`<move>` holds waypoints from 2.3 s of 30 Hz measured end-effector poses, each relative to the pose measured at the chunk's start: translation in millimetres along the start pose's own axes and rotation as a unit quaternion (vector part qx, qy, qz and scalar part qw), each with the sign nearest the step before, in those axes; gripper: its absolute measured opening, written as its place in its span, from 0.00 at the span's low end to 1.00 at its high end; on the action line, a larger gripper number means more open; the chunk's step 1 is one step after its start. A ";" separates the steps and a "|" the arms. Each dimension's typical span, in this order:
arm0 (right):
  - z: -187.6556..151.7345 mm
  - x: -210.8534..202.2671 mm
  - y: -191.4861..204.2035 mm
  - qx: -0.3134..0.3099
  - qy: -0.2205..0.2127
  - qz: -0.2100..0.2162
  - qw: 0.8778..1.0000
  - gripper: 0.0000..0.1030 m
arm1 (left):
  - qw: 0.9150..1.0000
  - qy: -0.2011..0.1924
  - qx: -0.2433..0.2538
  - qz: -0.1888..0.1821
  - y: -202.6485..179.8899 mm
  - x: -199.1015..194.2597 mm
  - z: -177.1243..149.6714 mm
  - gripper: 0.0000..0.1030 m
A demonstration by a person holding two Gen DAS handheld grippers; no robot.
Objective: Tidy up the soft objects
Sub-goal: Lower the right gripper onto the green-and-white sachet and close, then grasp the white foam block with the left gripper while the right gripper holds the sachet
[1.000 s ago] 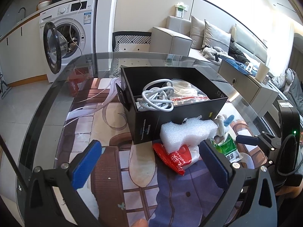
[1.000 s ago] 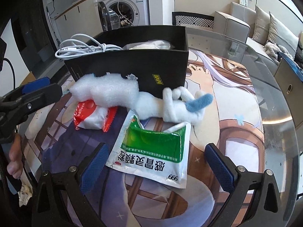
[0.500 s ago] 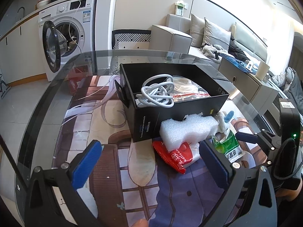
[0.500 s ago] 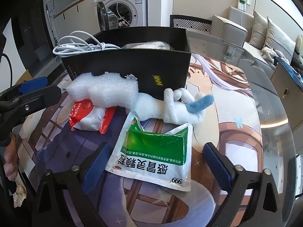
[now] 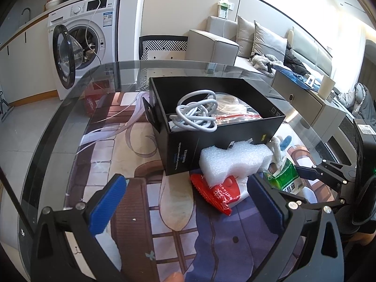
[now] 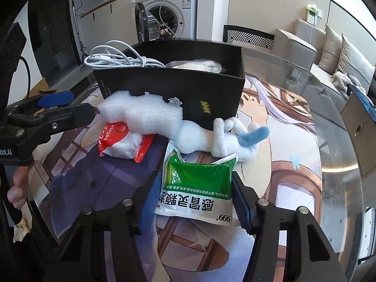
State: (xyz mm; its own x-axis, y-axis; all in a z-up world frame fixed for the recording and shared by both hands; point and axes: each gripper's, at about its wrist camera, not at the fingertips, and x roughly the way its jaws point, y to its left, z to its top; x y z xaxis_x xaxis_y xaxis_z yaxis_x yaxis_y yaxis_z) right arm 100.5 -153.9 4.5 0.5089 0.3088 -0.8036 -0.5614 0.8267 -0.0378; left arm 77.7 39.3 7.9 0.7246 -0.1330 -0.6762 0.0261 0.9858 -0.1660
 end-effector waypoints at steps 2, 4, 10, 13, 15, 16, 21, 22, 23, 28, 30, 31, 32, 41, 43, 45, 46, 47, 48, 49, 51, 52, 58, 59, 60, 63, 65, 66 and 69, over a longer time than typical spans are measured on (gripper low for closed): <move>-0.6 -1.9 1.3 -0.003 -0.001 0.000 1.000 0.54 | 1.000 0.000 0.001 -0.001 -0.2 -0.1 -0.4 1.00; -0.3 -3.5 1.2 -0.005 -0.003 0.002 1.000 0.53 | 1.000 0.000 0.001 -0.001 0.2 -0.1 -0.4 1.00; 2.5 -15.2 -1.4 -0.005 -0.016 0.005 1.000 0.53 | 1.000 0.002 -0.003 -0.003 1.9 -1.3 -0.1 1.00; 4.4 -23.1 -4.5 0.000 -0.027 0.005 1.000 0.53 | 1.000 0.003 -0.004 -0.003 2.2 -1.5 0.0 1.00; 5.7 -27.4 -6.3 0.004 -0.035 0.006 0.999 0.53 | 1.000 0.003 -0.004 -0.002 2.7 -1.3 0.1 1.00; 6.2 -30.2 -7.1 0.006 -0.039 0.007 0.999 0.53 | 1.000 0.004 -0.005 -0.003 2.9 -1.2 0.1 1.00; 9.6 -40.0 -11.4 0.012 -0.058 0.007 0.998 0.53 | 1.000 0.008 -0.007 -0.006 2.3 0.0 -0.3 1.00; 9.8 -42.0 -11.9 0.014 -0.063 0.004 0.998 0.53 | 1.000 0.009 -0.008 -0.007 2.2 0.1 -0.6 1.00; 10.4 -43.3 -12.8 0.016 -0.066 0.005 0.998 0.53 | 1.000 0.010 -0.009 -0.008 2.3 0.7 -0.1 1.00; 12.5 -47.9 -17.8 0.026 -0.080 0.005 0.996 0.53 | 1.000 0.013 -0.010 -0.011 0.2 3.6 -0.8 1.00; 12.0 -48.9 -20.4 0.030 -0.083 0.004 0.996 0.53 | 1.000 0.017 -0.006 -0.013 -3.9 7.1 -1.3 1.00; 12.0 -48.9 -21.5 0.033 -0.084 0.004 0.996 0.53 | 1.000 0.019 -0.008 -0.012 -5.6 8.9 -1.5 1.00; 11.9 -48.9 -22.5 0.036 -0.085 0.004 0.996 0.53 | 1.000 0.021 -0.010 -0.013 -7.1 10.5 -1.7 1.00; 10.1 -48.4 -31.4 0.049 -0.088 0.013 0.995 0.53 | 0.999 0.027 -0.002 -0.020 -28.7 25.0 -0.7 1.00; 10.0 -48.6 -32.6 0.051 -0.089 0.013 0.995 0.53 | 0.999 0.027 0.002 -0.021 -33.3 29.0 1.4 0.99; 9.5 -48.6 -34.2 0.053 -0.088 0.013 0.995 0.53 | 0.999 0.028 0.008 -0.023 -37.3 32.7 3.8 0.98; 9.4 -48.2 -35.0 0.052 -0.087 0.013 0.995 0.53 | 0.999 0.027 0.009 -0.024 -38.5 33.5 4.5 0.98; 9.3 -48.1 -35.7 0.052 -0.087 0.011 0.995 0.53 | 0.999 0.025 0.013 -0.021 -40.9 35.1 6.1 0.98; 9.0 -47.8 -36.7 0.053 -0.087 0.011 0.995 0.53 | 0.999 0.025 0.015 -0.019 -42.2 36.4 6.9 0.98; 9.1 -47.4 -37.6 0.054 -0.087 0.011 0.995 0.53 | 0.999 0.025 0.017 -0.018 -42.4 37.5 7.5 0.98; 8.8 -46.4 -39.0 0.055 -0.084 0.012 0.995 0.53 | 0.999 0.028 0.024 -0.016 -44.6 40.6 8.0 0.97; 8.8 -45.1 -39.8 0.056 -0.080 0.010 0.995 0.53 | 0.999 0.032 0.029 -0.014 -46.3 42.9 8.3 0.96; 7.1 -41.3 -43.3 0.060 -0.074 0.009 0.995 0.53 | 0.999 0.044 0.027 -0.017 -46.4 50.7 10.5 0.76; 7.1 -41.4 -43.2 0.059 -0.074 0.009 0.995 0.53 | 0.998 0.044 0.028 -0.021 -45.8 51.3 10.6 0.71; 7.2 -41.4 -43.2 0.059 -0.074 0.010 0.995 0.53 | 0.998 0.045 0.028 -0.024 -45.7 51.2 10.2 0.70; 7.5 -40.5 -42.0 0.057 -0.071 0.009 0.996 0.53 | 0.998 0.039 0.032 -0.034 -46.6 47.5 8.5 0.66; 7.1 -39.5 -41.6 0.056 -0.070 0.009 0.996 0.53 | 0.998 0.036 0.035 -0.039 -46.6 44.3 7.4 0.66; 7.1 -39.3 -41.1 0.056 -0.069 0.009 0.996 0.53 | 0.998 0.035 0.038 -0.040 -47.3 43.2 7.1 0.65; 7.6 -39.4 -39.8 0.054 -0.070 0.010 0.996 0.53 | 0.998 0.032 0.040 -0.043 -46.7 37.9 6.3 0.65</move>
State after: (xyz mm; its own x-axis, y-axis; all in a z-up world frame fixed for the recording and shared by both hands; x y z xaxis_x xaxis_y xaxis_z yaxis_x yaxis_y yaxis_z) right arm 107.7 -195.4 42.1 0.5879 0.3822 -0.7130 -0.5034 0.8628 0.0475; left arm 108.3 -11.1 -5.5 0.6721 -0.2206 -0.7069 0.1433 0.9753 -0.1681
